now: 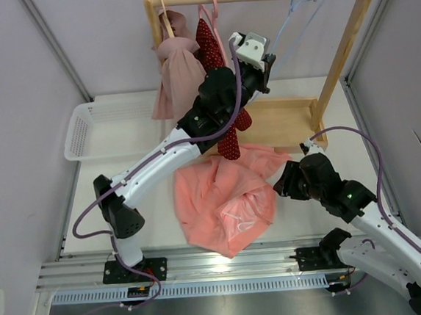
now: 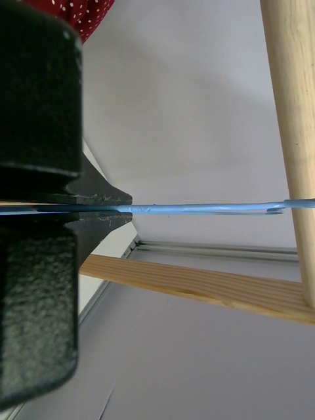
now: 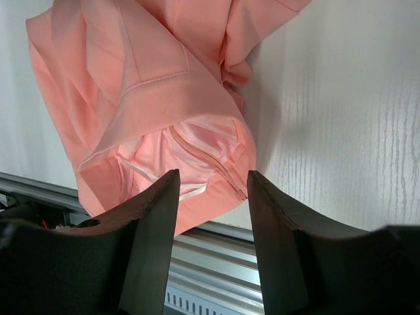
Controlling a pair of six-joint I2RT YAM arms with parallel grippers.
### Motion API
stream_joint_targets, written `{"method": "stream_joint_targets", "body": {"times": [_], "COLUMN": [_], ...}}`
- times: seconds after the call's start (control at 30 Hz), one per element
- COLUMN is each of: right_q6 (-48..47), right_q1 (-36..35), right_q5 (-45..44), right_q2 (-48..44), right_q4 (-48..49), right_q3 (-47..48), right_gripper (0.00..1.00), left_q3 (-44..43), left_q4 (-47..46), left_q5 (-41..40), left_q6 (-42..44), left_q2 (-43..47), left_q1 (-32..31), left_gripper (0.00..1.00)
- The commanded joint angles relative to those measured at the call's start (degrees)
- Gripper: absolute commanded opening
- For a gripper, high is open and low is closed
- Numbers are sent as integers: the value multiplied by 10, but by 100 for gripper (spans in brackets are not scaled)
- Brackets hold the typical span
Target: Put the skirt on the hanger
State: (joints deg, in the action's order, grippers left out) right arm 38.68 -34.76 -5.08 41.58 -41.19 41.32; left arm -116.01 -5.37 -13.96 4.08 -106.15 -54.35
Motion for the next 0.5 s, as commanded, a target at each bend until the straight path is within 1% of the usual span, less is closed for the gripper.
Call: {"method": "stream_joint_targets", "body": {"times": [0.0, 0.03, 0.1, 0.23, 0.3, 0.33, 0.47], "right_q6": [-13, -13, -15, -18, -20, -20, -19], "right_q1": [4, 4, 7, 12, 15, 18, 21], "right_q5": [-1, -1, -2, -8, -11, -10, -14], "right_q2": [2, 2, 3, 3, -1, -2, -4], "right_q4": [23, 23, 20, 8, 2, 0, -21], "right_q3": [7, 8, 13, 24, 26, 31, 46], "right_gripper": [52, 52, 52, 52, 52, 52, 51], "left_q3": [44, 56, 107, 183, 208, 244, 299], "left_q4": [2, -1, -13, -5, -3, 1, 36], "left_q5": [25, 32, 38, 52, 66, 73, 107], "left_q6": [6, 3, -1, -3, -4, -4, -7], "left_q2": [58, 69, 109, 171, 215, 230, 302], "left_q1": [-1, -1, -2, -5, -8, -8, -9], "left_gripper": [0, 0, 0, 0, 0, 0, 0]}}
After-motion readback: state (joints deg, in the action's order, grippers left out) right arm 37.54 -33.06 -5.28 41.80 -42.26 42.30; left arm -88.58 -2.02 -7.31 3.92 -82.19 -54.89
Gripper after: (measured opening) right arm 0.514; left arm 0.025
